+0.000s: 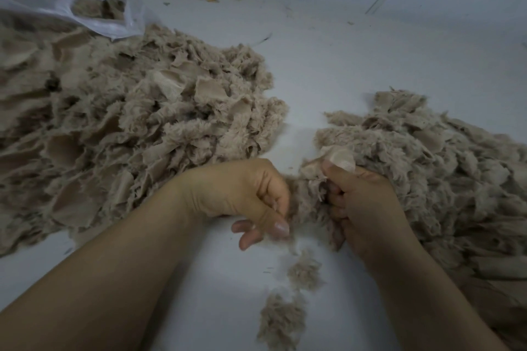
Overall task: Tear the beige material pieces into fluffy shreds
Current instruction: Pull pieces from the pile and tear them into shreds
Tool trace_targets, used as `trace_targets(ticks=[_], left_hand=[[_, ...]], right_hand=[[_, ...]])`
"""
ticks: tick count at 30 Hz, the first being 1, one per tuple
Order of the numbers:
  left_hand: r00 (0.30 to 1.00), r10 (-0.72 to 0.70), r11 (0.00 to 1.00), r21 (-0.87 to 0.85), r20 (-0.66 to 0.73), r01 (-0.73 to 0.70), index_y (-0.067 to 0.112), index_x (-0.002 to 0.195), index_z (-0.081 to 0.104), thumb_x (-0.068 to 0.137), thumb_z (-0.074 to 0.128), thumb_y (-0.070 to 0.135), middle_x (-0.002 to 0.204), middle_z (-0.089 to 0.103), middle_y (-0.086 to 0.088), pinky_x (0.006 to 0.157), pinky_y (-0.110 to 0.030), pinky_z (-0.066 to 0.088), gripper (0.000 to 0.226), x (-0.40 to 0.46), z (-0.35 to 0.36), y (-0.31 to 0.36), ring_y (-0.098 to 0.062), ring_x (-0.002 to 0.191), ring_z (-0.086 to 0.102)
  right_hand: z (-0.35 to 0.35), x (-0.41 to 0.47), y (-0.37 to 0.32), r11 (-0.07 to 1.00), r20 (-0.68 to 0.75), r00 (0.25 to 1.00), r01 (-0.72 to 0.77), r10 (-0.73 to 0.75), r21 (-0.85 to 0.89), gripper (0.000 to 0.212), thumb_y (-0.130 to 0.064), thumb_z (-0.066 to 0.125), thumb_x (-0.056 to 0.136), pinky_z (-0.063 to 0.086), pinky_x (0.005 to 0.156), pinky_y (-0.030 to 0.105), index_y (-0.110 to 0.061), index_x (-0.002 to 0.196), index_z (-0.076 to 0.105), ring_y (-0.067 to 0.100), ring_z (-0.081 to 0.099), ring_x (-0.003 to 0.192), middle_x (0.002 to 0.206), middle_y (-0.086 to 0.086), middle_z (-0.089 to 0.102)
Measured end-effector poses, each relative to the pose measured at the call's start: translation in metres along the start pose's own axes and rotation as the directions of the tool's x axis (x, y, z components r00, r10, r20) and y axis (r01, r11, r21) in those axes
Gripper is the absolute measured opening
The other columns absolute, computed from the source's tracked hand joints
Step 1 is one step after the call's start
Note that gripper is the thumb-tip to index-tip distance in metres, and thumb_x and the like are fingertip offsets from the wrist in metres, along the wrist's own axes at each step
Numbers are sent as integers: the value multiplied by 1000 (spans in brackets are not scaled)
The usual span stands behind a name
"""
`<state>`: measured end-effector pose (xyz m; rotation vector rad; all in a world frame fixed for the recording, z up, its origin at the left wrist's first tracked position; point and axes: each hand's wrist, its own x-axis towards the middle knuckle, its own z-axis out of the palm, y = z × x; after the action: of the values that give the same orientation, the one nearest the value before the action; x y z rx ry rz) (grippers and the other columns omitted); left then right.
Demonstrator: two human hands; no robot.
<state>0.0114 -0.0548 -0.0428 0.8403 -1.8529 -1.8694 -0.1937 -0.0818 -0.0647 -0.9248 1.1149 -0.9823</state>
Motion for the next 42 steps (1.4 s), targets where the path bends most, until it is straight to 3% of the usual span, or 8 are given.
trace_targets(ticks=[5,9,15,20,23,26,34,42], left_hand=[[997,-19,971,237,-74,36,9,71,74,77,72,55,50,58,-4,46,-16,34,47,4,5,8,-12,40,42],[805,-22,998,-61,-592,-17,5,61,58,67,81,44,41,41,-3,41,-21,21,46,19,10,-4,-14,35,30],[773,-29,999,-54,-634,-7,6,79,54,91,67,25,40,46,-6,33,-15,17,26,27,17,-8,-14,27,26],[410,10,815,-230,-912,-531,9,119,50,99,51,8,86,70,-13,37,-24,41,20,29,9,-5,-18,40,54],[343,39,974,-42,-938,-224,21,137,38,90,66,9,93,66,-3,48,-28,48,56,32,10,-14,-15,57,60],[517,146,909,321,-843,267,22,87,63,83,76,26,70,62,3,56,-32,48,14,36,15,-20,-14,58,58],[854,-58,872,390,-518,296,26,88,57,64,90,37,83,59,4,58,-28,49,43,20,12,0,-8,65,54],[547,235,867,427,-803,255,19,72,56,83,71,4,57,50,6,52,-25,39,24,37,15,-23,-6,50,44]], right_hand=[[1,-2,1,995,39,999,34,-30,-89,25,-25,79,83,25,35,16,-12,73,60,12,27,31,45,0,35],[0,-1,-1,989,50,999,28,-21,-146,37,-34,82,76,25,34,15,-1,71,66,13,26,31,43,-2,36],[0,-1,-1,993,84,996,29,-19,-114,26,-34,81,78,24,35,13,-15,65,70,10,26,31,46,-1,38],[2,1,-3,996,73,997,22,-16,-92,34,-26,65,95,21,33,15,-17,64,75,7,23,37,56,0,35],[5,0,-4,998,47,999,6,-3,-64,42,-22,60,98,20,32,15,-16,59,74,6,23,35,53,-1,37],[6,-1,-6,999,42,999,-3,5,-44,41,-19,59,99,20,32,15,-13,61,72,6,24,36,52,-1,37],[8,-8,-9,998,12,1000,9,-8,-65,12,-13,67,93,31,32,12,-5,86,72,3,42,31,43,-6,51],[4,-4,-3,988,24,999,48,-45,-147,12,-22,72,90,27,34,15,-14,83,79,10,31,32,47,1,48]])
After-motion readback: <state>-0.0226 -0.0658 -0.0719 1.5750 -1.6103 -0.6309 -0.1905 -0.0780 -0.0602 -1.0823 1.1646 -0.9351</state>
